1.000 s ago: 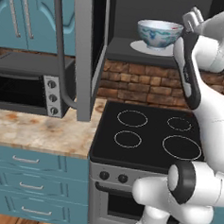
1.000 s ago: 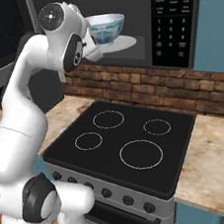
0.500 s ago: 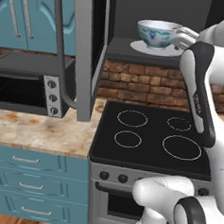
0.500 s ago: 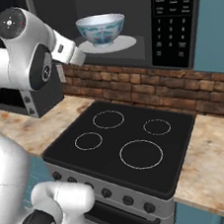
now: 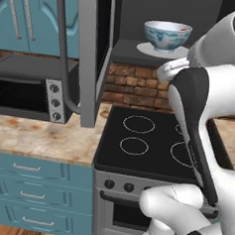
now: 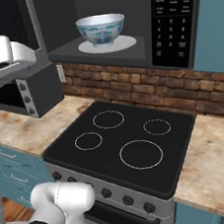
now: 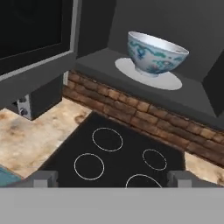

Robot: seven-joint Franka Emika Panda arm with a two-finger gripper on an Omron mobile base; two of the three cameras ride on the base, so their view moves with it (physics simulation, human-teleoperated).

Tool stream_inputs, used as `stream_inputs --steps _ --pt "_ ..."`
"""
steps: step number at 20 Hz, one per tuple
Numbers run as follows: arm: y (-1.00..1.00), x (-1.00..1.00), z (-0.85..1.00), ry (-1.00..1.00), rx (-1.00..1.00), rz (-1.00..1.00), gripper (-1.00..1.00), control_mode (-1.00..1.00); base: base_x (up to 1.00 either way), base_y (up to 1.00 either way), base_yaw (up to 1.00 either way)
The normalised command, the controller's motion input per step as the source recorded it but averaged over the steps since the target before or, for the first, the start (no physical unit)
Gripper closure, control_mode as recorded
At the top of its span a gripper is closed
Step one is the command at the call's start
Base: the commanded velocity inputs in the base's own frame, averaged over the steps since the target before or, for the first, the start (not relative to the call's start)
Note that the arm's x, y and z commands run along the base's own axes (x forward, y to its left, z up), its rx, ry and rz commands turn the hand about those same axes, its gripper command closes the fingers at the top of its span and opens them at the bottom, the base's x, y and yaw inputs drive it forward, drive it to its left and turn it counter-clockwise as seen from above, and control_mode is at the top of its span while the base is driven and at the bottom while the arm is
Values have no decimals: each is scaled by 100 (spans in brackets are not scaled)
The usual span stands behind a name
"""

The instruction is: Place the bowl containing the carrot and sweet potato in the microwave. Close the microwave door and press the start button to microwave the meal.

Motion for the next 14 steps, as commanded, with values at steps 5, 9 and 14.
stream_inputs --steps 5,9,14 --pt "1 -100 0 0 -53 34 -100 -100 0 0 0" --pt "50 -80 0 0 -48 20 -100 -100 0 0 0" --pt "82 -39 0 -10 -29 5 -100 -100 0 0 0"
